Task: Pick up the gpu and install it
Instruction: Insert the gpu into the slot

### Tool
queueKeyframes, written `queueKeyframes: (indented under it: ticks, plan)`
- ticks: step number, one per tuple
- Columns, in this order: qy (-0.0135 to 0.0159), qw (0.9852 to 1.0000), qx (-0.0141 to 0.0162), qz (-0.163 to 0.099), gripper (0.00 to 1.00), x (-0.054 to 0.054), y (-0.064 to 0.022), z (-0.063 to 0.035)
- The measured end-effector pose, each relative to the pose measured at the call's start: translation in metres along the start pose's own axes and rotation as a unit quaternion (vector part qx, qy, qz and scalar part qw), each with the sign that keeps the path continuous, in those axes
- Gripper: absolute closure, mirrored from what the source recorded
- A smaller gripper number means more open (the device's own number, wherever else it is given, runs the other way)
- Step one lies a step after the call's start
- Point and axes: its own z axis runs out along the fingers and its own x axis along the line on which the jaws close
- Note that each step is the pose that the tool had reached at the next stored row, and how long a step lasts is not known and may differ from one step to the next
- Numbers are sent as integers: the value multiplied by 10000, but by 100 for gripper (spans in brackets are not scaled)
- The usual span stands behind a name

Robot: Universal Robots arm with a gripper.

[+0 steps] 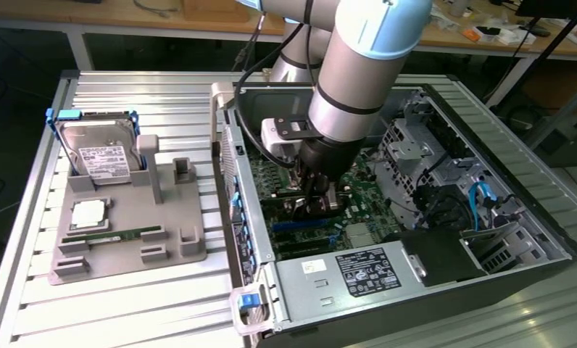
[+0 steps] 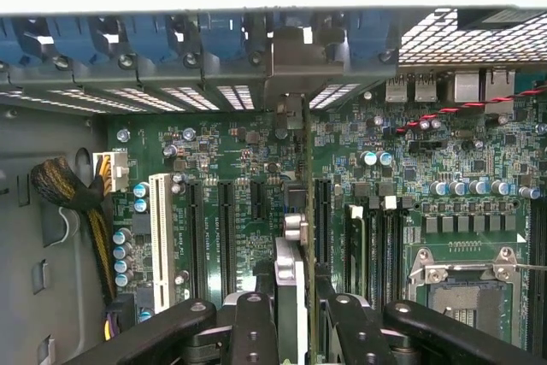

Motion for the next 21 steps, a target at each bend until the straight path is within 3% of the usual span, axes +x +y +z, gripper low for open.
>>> queueKeyframes:
  ticks: [15, 21]
  plan:
    - [0, 10000, 3, 0, 72, 0, 2, -21]
    - [-1, 10000, 66, 0, 72, 0, 36, -21]
